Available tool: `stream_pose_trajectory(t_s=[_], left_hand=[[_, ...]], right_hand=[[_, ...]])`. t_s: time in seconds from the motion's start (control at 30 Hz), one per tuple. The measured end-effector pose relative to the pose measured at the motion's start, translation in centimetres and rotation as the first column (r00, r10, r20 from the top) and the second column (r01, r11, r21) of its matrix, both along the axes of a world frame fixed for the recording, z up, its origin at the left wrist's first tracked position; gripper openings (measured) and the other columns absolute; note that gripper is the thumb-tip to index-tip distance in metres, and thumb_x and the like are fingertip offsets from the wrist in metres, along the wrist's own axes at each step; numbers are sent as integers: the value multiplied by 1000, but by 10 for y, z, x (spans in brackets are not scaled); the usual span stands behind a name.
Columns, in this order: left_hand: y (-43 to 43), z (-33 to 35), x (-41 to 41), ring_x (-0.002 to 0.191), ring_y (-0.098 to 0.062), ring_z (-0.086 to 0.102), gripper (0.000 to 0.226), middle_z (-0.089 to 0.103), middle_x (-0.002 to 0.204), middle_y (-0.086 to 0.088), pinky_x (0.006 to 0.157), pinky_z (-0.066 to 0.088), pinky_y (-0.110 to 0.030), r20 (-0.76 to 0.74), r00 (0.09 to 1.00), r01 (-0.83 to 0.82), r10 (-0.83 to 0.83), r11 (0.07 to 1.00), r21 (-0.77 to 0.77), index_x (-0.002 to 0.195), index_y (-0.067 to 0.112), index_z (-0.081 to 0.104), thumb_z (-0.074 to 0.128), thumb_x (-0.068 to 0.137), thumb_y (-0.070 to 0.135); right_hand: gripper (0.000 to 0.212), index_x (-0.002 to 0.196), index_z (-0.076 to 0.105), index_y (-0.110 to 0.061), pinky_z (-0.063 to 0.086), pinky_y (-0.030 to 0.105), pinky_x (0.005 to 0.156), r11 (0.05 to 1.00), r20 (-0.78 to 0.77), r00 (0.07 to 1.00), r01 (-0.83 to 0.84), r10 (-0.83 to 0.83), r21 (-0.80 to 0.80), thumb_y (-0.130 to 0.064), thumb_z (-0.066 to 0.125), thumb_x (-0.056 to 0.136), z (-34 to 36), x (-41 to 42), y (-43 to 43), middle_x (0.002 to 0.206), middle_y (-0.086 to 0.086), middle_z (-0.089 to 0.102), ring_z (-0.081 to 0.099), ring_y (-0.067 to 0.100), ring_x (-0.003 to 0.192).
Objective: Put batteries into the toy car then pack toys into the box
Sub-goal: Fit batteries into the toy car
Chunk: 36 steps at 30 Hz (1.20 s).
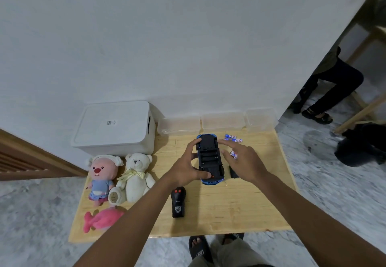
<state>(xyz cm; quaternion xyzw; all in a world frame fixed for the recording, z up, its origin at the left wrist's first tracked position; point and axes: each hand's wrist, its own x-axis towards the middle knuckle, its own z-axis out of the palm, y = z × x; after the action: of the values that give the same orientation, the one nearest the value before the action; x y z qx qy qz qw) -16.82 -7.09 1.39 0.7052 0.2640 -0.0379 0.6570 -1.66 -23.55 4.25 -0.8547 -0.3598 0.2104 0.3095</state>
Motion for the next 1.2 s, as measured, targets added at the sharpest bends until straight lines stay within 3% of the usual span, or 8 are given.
stream_pose_trajectory(t_s=[0.07, 0.2, 0.33, 0.47, 0.8, 1.03, 1.1, 1.2], left_hand=[[3, -1, 1, 122, -36, 63, 111, 57, 135, 2, 90, 62, -44, -13, 1000, 10, -10, 1000, -17, 145, 58, 28, 90, 66, 11], [6, -3, 3, 120, -36, 64, 114, 56, 136, -2, 90, 62, -49, -43, 999, 12, -13, 999, -36, 148, 55, 27, 90, 64, 11], [10, -9, 7, 115, -33, 68, 116, 59, 136, -3, 91, 61, -51, -70, 997, 31, -32, 999, -18, 145, 61, 26, 90, 58, 19], [16, -21, 6, 105, -25, 73, 116, 63, 132, -4, 90, 61, -51, -107, 993, 47, -47, 999, 1, 149, 55, 25, 90, 67, 5], [24, -46, 16, 93, -16, 75, 117, 56, 139, 2, 88, 61, -37, -205, 976, 108, -77, 984, 144, 155, 45, 18, 89, 71, 3], [22, -62, 18, 91, -15, 74, 116, 54, 146, -7, 80, 57, -27, -241, 968, 113, -67, 977, 182, 156, 42, 18, 86, 73, -1], [22, -62, 19, 90, -16, 73, 115, 55, 141, -4, 82, 56, -28, -257, 964, 112, -63, 978, 179, 157, 40, 17, 85, 74, -2], [21, -59, 19, 91, -20, 70, 116, 51, 127, 3, 90, 55, -32, -282, 957, 128, -72, 975, 184, 160, 36, 14, 84, 76, 0]], right_hand=[[39, 141, 49, -50, 41, 24, 58, 999, 40, 999, -29, 30, -27, -41, 50, 103, -4, 0, -1, 76, -14, 67, 52, -1, 48], [46, 141, 40, -60, 52, 32, 83, 993, -22, 996, -92, 90, -68, -51, 54, 98, -12, -1, 3, 128, -17, 66, 58, -7, 64], [61, 141, 33, -65, 54, 39, 90, 984, -74, 989, -133, 125, -115, -55, 64, 89, -27, -1, 10, 122, -4, 70, 61, 8, 83], [66, 143, 37, -59, 52, 41, 96, 986, -132, 986, -117, 102, -117, -51, 71, 86, -39, 0, 18, 136, -8, 62, 60, 15, 115], [71, 143, 40, -56, 53, 38, 95, 980, -190, 979, -111, 79, -167, -38, 76, 84, -75, 8, 35, 136, -8, 61, 58, 17, 117], [72, 148, 36, -53, 49, 28, 80, 951, -146, 980, -168, 134, -260, -36, 72, 88, -92, 10, 38, 132, -5, 64, 63, 14, 94], [71, 147, 36, -54, 46, 26, 74, 948, -148, 980, -172, 137, -266, -36, 71, 88, -95, 10, 37, 128, -5, 66, 60, 12, 83], [68, 145, 37, -55, 50, 29, 78, 951, -138, 982, -165, 132, -263, -42, 71, 88, -97, 9, 35, 124, -7, 67, 62, 14, 90]])
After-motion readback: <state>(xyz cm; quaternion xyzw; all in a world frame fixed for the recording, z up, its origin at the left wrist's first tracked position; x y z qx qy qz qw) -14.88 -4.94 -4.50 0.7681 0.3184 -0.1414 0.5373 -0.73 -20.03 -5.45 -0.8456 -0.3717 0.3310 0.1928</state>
